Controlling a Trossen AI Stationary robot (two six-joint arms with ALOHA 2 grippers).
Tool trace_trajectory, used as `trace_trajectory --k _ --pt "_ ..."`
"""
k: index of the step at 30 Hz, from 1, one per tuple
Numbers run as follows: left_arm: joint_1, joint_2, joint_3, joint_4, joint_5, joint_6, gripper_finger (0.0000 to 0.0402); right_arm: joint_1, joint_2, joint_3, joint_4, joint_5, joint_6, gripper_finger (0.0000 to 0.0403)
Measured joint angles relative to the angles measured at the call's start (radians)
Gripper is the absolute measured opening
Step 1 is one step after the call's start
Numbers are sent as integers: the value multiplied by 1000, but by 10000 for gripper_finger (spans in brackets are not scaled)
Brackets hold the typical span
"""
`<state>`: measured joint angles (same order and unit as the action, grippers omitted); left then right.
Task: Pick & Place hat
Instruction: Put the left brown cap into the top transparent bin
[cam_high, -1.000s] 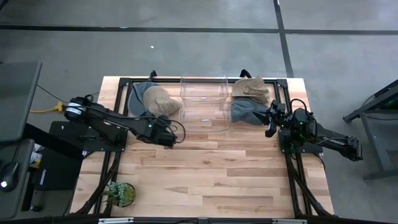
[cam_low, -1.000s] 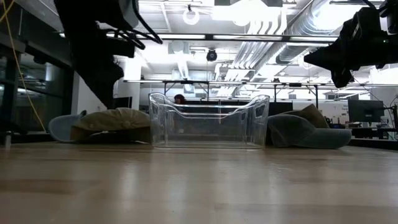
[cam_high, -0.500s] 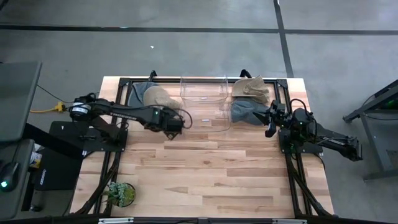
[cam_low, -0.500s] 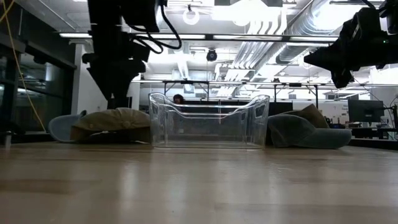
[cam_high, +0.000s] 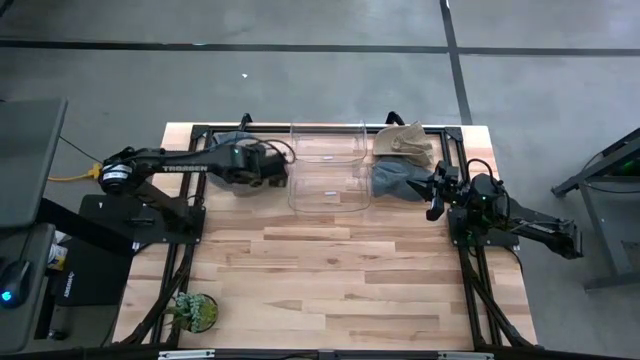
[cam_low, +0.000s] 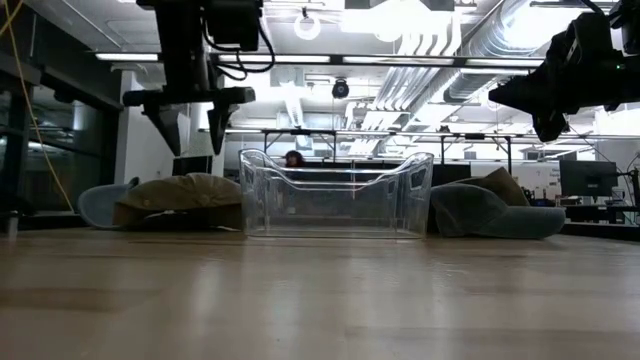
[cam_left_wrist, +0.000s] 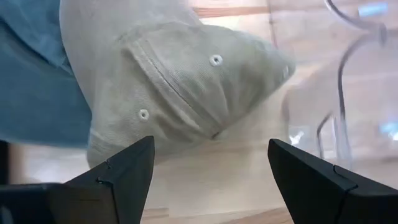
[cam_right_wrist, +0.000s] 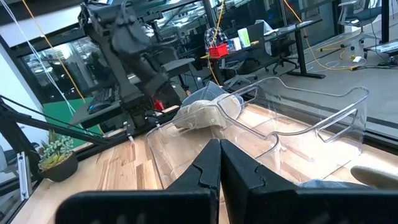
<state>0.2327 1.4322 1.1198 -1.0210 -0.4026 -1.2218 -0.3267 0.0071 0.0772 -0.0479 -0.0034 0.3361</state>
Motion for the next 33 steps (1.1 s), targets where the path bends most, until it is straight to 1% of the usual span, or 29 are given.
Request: trace_trajectory --k 5,10,12,18,23,28,30,33 --pt "74 -21 0 44 40 -125 291 0 0 0 0 0 -1 1" --pt "136 -17 0 112 112 -273 291 0 0 0 0 0 -2 1" --pt "152 -1 0 125 112 -336 291 0 0 0 0 0 -1 1" --pt "194 27 -2 96 110 -504 291 0 0 0 0 0 0 1" --pt "202 26 -2 94 107 -557 292 0 0 0 0 0 0 1" --pt "209 28 -2 59 109 -563 293 0 0 0 0 0 -1 1" --pt "208 46 -1 55 110 -563 301 0 0 0 0 0 -1 1" --pt "208 68 -2 37 152 -542 327 0 0 0 0 0 -1 1"
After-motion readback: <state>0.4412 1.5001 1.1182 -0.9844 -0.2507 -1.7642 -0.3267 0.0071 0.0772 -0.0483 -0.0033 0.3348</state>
